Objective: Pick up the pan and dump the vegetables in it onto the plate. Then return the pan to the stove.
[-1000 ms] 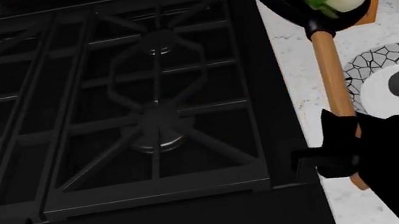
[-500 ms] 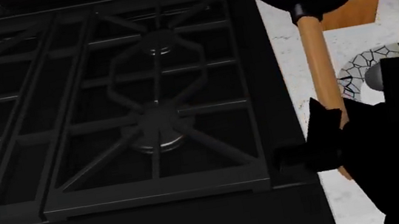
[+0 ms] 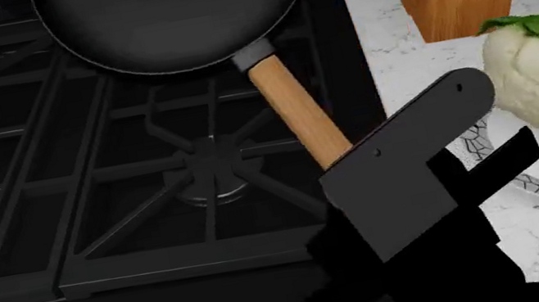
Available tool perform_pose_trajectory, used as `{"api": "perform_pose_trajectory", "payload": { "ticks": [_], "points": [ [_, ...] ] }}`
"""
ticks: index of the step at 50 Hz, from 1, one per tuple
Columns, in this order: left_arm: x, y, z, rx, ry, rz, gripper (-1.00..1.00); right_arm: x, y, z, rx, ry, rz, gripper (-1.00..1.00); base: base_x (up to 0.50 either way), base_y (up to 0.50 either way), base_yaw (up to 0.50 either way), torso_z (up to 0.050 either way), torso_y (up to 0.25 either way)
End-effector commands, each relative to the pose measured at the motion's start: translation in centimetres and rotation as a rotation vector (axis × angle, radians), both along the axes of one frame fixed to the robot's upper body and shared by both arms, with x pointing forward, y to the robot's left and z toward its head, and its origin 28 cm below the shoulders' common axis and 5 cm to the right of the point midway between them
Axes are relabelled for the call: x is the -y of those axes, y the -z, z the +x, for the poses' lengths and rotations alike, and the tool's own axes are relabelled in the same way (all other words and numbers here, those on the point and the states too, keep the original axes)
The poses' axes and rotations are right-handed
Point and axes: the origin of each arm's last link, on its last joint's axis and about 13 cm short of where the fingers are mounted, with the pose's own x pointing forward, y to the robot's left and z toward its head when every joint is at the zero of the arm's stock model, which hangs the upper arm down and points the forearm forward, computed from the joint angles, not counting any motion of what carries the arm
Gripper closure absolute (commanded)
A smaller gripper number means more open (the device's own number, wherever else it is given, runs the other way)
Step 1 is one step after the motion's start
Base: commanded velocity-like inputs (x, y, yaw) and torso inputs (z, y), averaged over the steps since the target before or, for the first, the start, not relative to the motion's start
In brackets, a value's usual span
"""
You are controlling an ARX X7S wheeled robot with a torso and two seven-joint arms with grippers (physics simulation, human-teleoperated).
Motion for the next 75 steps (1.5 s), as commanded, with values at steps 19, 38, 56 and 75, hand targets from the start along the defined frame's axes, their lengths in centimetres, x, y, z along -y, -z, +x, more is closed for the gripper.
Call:
{"api": "perform_pose_trajectory", "payload": {
  "ticks": [19,38,56,75],
  "points": [
    [-0.6,0.3,-0.6,-0.012,0.018,-0.026,-1.0,1.4,-1.2,2.2,0.085,0.162,-0.125,1.0,0.0,0.0,0.0,0.001,0.003],
    [-1.0,0.3,-0.5,-0.013,-0.005,-0.023,-1.0,0.7,3.4,5.8,-0.014,0.073,-0.109,1.0,0.0,0.0,0.0,0.001,0.003],
    [-1.1,0.6,-0.4,-0.017,-0.013,-0.022,-1.0,-0.1,5.8,7.5,-0.06,0.042,-0.022,1.0,0.0,0.0,0.0,0.001,0.003],
    [-1.1,0.5,-0.4,-0.018,-0.019,-0.019,-1.0,-1.5,7.3,9.2,-0.093,0.004,0.026,1.0,0.0,0.0,0.0,0.001,0.003]
  ]
}}
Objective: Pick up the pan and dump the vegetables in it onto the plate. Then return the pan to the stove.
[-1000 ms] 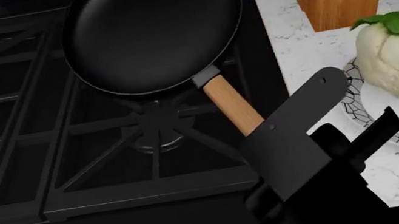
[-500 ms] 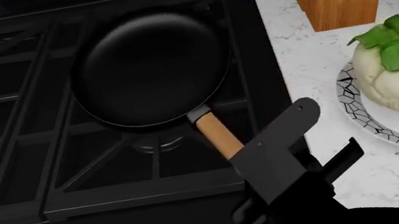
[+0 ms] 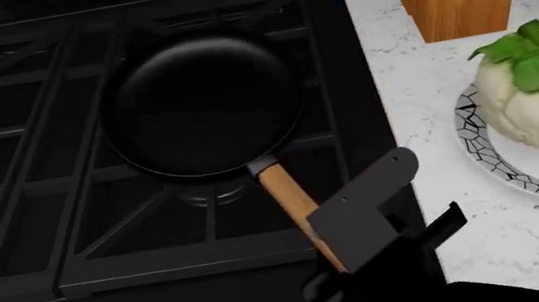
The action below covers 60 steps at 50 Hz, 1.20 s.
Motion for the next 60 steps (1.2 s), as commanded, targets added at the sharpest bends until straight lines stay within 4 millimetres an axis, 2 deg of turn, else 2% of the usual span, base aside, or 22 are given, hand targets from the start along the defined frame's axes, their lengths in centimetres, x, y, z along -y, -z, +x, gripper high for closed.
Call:
{"api": "perform_pose_trajectory", "payload": {
  "ticks": [1,10,23,24,25,29,38,48,53,60],
  "points": [
    [0.1,-0.2,0.2,0.003,0.045,-0.012,-1.0,-0.7,-2.2,2.5,0.186,0.033,-0.003,1.0,0.0,0.0,0.0,0.0,0.0],
    [0.0,-0.2,0.2,0.005,0.042,-0.013,-1.0,-1.3,-1.2,3.6,0.153,0.018,0.006,1.0,0.01,0.0,0.01,0.0,0.0],
    [0.0,0.0,0.2,0.002,0.038,-0.014,-1.0,-1.6,0.1,4.0,0.116,0.017,0.032,1.0,0.03,0.01,0.03,0.0,0.0],
    [0.0,0.0,0.2,0.0,0.038,-0.014,-1.0,-1.7,0.0,4.0,0.122,0.02,0.036,-1.0,0.03,0.01,0.03,0.0,0.0],
    [0.0,0.1,0.2,-0.003,0.037,-0.013,-1.0,-1.7,-0.3,3.8,0.124,0.003,0.085,-1.0,0.03,0.02,0.04,0.0,0.0],
    [0.0,0.3,0.2,-0.008,0.039,-0.011,-1.0,-1.6,-1.2,3.1,0.163,0.002,0.063,-1.0,0.03,0.02,0.04,0.0,0.0],
    [0.1,0.4,0.0,-0.013,0.047,-0.012,-1.0,-1.4,-5.3,0.5,0.282,-0.023,0.074,-1.0,0.01,0.01,0.02,0.0,0.0],
    [0.1,0.5,0.1,-0.016,0.049,-0.017,-1.0,-1.4,-7.5,-0.9,0.35,-0.035,0.074,-1.0,0.0,0.0,0.0,0.0,0.0],
    [0.0,0.3,-0.1,-0.011,0.048,-0.018,-1.0,-1.2,-7.7,-1.1,0.354,-0.03,0.072,-1.0,0.0,0.0,0.0,0.0,0.0],
    [0.0,0.2,0.0,-0.006,0.041,-0.023,-1.0,-1.1,-9.3,-2.7,0.408,-0.028,0.063,-1.0,0.0,0.0,0.0,0.0,0.0]
  ]
}}
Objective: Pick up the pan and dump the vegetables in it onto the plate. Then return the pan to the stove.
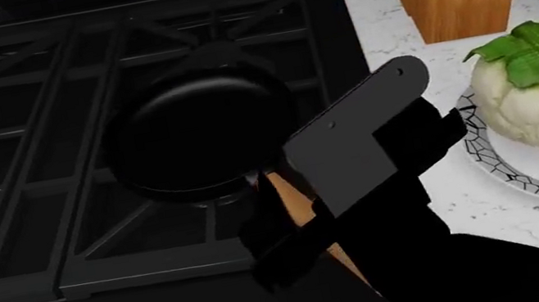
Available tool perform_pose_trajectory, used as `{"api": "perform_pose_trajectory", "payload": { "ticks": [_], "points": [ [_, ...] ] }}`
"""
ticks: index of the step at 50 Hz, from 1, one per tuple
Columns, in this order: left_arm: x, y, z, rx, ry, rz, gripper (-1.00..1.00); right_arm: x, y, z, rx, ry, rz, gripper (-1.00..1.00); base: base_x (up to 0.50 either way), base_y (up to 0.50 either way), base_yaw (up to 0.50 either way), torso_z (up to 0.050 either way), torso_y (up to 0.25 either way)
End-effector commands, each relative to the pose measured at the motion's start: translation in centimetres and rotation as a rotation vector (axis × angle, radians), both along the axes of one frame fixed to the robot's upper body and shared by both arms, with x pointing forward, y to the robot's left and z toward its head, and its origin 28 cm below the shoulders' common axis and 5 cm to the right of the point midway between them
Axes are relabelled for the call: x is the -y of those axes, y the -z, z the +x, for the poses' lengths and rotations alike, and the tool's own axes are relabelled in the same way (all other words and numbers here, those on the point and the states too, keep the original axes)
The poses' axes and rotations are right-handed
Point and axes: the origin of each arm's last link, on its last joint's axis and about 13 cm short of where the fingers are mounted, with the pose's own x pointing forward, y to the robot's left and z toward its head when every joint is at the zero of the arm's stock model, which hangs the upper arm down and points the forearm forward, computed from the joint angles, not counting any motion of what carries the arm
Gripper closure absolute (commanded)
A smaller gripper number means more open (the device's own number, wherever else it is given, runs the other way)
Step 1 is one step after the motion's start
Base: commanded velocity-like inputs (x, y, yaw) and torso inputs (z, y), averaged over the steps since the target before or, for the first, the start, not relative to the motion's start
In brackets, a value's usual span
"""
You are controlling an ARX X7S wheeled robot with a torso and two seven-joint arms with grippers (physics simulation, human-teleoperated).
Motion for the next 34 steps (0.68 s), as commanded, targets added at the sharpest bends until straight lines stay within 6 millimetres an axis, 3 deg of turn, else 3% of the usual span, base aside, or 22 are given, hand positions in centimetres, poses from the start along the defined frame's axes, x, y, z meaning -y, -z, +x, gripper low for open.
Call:
{"api": "perform_pose_trajectory", "payload": {
  "ticks": [1,10,24,29,34],
  "points": [
    [0.1,-0.3,0.1,0.009,0.041,-0.02,-1.0,-0.1,-2.8,-2.0,0.112,-0.011,0.01,-1.0,0.0,0.0,0.0,0.0,0.0],
    [-0.2,-0.6,0.1,0.018,0.026,-0.022,-1.0,-0.4,-4.8,-6.5,0.221,-0.031,-0.001,-1.0,0.0,0.0,0.0,0.0,0.0],
    [-0.2,-0.6,0.1,0.026,0.001,-0.009,-1.0,-0.1,-5.6,-11.3,0.296,-0.04,0.052,-1.0,0.0,0.0,0.0,0.0,0.0],
    [-0.3,-0.6,-0.1,0.025,0.007,-0.016,-1.0,0.4,-5.6,-13.0,0.319,-0.021,0.069,-1.0,0.0,0.0,0.0,0.0,0.0],
    [-0.2,-0.5,-0.1,0.027,0.007,-0.011,-1.0,0.4,-6.1,-13.3,0.331,-0.016,0.067,-1.0,0.0,0.0,0.0,0.0,0.0]
  ]
}}
